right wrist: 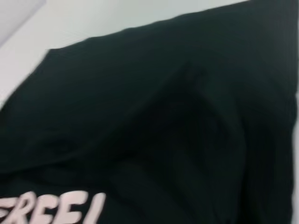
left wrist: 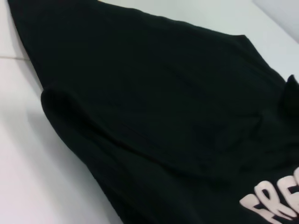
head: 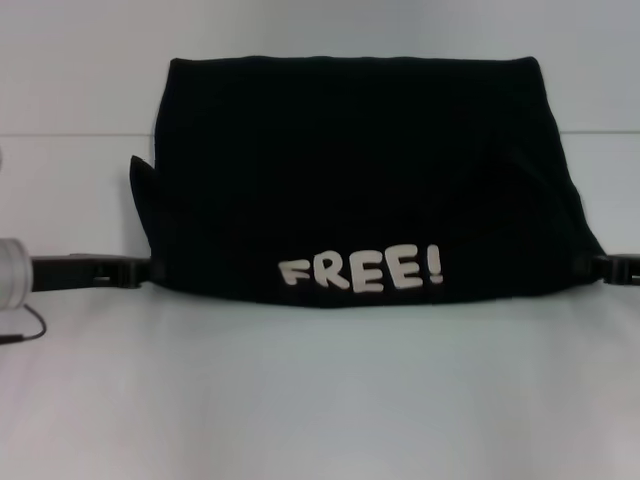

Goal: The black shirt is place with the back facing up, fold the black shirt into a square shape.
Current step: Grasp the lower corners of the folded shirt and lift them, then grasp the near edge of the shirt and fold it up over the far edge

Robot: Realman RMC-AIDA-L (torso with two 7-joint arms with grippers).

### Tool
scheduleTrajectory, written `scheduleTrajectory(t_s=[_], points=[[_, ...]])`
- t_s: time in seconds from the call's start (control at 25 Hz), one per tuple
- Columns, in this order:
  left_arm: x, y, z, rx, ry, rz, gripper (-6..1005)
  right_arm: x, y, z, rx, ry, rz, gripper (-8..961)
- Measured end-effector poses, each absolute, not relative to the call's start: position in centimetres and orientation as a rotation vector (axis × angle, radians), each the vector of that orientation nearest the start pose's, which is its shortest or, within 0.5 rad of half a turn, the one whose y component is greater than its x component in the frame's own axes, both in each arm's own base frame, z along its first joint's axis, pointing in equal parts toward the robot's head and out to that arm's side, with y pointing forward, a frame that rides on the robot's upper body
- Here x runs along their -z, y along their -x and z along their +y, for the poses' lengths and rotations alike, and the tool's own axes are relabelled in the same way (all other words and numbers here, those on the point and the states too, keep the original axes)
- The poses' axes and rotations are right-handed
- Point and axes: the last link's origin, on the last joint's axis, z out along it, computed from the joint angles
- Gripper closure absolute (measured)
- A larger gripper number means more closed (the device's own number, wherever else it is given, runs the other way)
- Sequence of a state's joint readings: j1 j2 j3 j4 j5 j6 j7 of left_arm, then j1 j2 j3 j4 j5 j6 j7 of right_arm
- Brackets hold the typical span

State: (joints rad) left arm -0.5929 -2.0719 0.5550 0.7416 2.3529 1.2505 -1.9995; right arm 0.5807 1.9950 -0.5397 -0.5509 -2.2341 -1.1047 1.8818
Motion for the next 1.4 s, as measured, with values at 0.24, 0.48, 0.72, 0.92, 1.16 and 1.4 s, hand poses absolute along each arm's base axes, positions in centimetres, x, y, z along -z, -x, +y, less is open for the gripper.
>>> scheduleTrajectory(t_s=[0.24, 0.48, 0.72, 0.92, 1.16, 1.4], points=[[-3.9, 31.0, 34.8, 0.375, 2.338, -1.351, 1001, -3.7, -35.0, 33.1, -0.503, 2.237, 1.372, 887], [-5.0, 30.8, 31.4, 0.458, 2.472, -1.410, 1001, -4.9, -36.8, 27.9, -0.577, 2.294, 1.394, 887], [-5.9, 30.9, 28.3, 0.465, 2.577, -1.471, 1001, -6.1, -37.9, 23.6, -0.578, 2.347, 1.393, 887], [-6.1, 30.6, 26.1, 0.475, 2.689, -1.509, 1001, -6.5, -38.3, 21.0, -0.578, 2.394, 1.399, 888], [-6.0, 31.0, 24.3, 0.465, 2.736, -1.562, 1001, -6.7, -38.8, 18.5, -0.589, 2.416, 1.417, 887], [-5.7, 31.1, 24.0, 0.476, 2.738, -1.575, 1000, -7.0, -39.1, 17.6, -0.612, 2.393, 1.424, 887]])
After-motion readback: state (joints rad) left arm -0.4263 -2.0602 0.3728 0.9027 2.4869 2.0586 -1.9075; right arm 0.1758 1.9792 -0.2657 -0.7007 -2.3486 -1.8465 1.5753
